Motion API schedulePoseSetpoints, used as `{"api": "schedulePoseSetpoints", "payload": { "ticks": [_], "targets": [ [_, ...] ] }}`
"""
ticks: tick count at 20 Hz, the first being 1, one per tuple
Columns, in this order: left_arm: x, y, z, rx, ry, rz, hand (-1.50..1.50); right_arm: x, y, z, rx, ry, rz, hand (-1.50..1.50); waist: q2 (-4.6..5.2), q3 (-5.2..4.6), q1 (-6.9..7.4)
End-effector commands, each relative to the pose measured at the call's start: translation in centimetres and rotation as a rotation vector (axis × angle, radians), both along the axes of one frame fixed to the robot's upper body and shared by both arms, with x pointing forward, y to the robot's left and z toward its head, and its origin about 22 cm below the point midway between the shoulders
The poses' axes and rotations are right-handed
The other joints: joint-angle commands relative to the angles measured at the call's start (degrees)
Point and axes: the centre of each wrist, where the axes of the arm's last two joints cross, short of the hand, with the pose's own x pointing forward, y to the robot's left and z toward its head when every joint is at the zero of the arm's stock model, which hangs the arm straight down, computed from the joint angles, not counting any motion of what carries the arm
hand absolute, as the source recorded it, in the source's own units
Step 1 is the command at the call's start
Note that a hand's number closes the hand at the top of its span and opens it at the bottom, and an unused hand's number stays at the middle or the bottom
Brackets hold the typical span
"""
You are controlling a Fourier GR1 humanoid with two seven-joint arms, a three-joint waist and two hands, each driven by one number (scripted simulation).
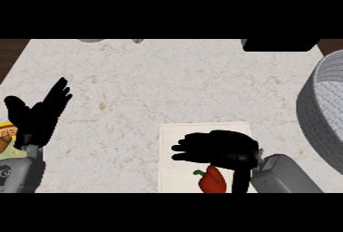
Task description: Pick the bell pepper from the placemat and place it in the basket
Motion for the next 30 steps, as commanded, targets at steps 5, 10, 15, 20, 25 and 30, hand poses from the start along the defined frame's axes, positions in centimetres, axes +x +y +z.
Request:
{"api": "schedulePoseSetpoints", "payload": {
  "ticks": [5,10,15,20,25,30],
  "targets": [
    [-0.2,-1.4,0.7,0.015,0.011,-0.005,0.00,0.3,-0.2,-1.8,0.014,0.100,0.073,-1.50,-0.03,0.00,0.08],
    [0.6,0.2,-0.4,-0.002,0.004,-0.003,0.00,-0.3,-1.3,-1.7,0.017,0.084,0.118,-1.50,0.02,-0.02,-0.24],
    [-1.2,-0.6,-0.6,-0.014,0.014,-0.015,0.00,0.3,-1.6,-3.3,-0.012,0.026,0.088,-1.50,0.00,-0.01,0.02],
    [1.1,-0.1,0.8,0.000,0.006,0.023,0.00,-2.0,-2.1,-4.1,-0.036,-0.003,0.070,-1.50,-0.02,-0.02,-0.33],
    [0.8,-0.9,2.8,0.016,-0.007,-0.002,0.00,-1.8,-1.3,-5.1,-0.065,-0.033,0.094,-1.50,-0.04,0.00,-0.15],
    [0.6,-1.1,1.7,-0.014,-0.006,0.004,0.00,-1.6,-0.4,-6.6,-0.109,-0.132,0.167,1.50,-0.03,0.00,-0.06]
  ]
}}
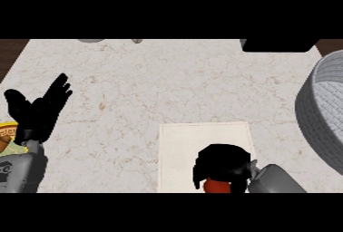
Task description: Pick the bell pepper from the placemat and place it in the basket
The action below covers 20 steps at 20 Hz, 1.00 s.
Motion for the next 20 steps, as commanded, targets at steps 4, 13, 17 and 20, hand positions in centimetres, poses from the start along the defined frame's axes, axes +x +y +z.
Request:
{"api": "schedulePoseSetpoints", "payload": {
  "ticks": [4,13,17,20],
  "targets": [
    [0.8,0.0,1.5,0.006,-0.002,-0.009,0.00,-0.4,0.5,-1.1,0.022,-0.020,0.045,1.50,0.21,0.26,-0.02],
    [-0.8,2.1,-0.4,0.003,0.005,0.074,0.00,2.6,-6.2,-1.4,-0.009,-0.026,-0.906,1.50,0.56,0.24,-6.12],
    [-1.0,2.4,-0.4,0.001,0.005,0.088,0.00,3.5,-7.8,-1.2,0.052,-0.012,-1.329,1.50,0.87,0.23,-6.78],
    [-1.2,2.3,-0.8,-0.002,0.012,0.078,0.00,4.7,-7.2,-0.1,0.172,0.000,-1.621,1.50,0.85,0.29,-4.43]
  ]
}}
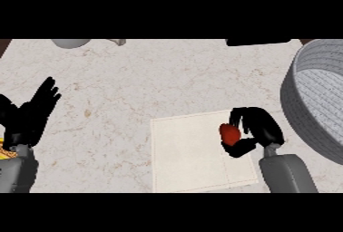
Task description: Pick the bell pepper from the placemat and place it in the basket
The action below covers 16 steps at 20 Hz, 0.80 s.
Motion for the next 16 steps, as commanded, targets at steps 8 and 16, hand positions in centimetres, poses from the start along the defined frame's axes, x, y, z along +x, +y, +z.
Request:
{"api": "schedulePoseSetpoints", "payload": {
  "ticks": [8,16],
  "targets": [
    [0.8,-2.5,0.4,0.001,-0.015,-0.120,0.00,6.6,1.5,10.9,0.346,-0.517,-0.865,1.50,0.57,0.02,9.13],
    [2.1,-3.4,0.5,-0.006,-0.030,-0.141,0.00,11.5,6.9,18.0,0.227,-0.696,-1.174,1.50,0.80,-0.26,8.99]
  ]
}}
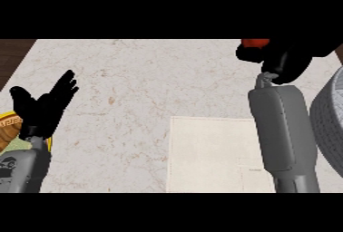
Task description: Pick the bell pepper from the placemat and place it in the basket
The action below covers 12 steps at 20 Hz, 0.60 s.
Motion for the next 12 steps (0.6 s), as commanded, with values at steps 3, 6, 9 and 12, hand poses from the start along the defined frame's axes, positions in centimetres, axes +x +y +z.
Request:
{"api": "schedulePoseSetpoints", "payload": {
  "ticks": [3,6,9,12],
  "targets": [
    [0.8,0.3,0.0,0.015,0.007,0.010,0.00,3.2,4.1,7.8,-0.020,-0.040,-0.233,1.50,-0.10,-0.03,-0.64],
    [0.8,-0.8,-1.1,0.003,0.015,0.016,0.00,4.9,3.4,8.6,-0.074,0.000,-0.292,1.50,0.18,0.10,-1.00],
    [0.4,-1.2,0.3,-0.009,-0.010,0.009,0.00,5.8,1.4,9.7,-0.080,-0.034,-0.354,1.50,-0.12,0.22,-0.73],
    [0.8,-1.8,0.1,-0.001,-0.006,0.010,0.00,6.4,1.4,12.1,-0.100,-0.040,-0.393,1.50,-0.02,0.20,-1.06]
  ]
}}
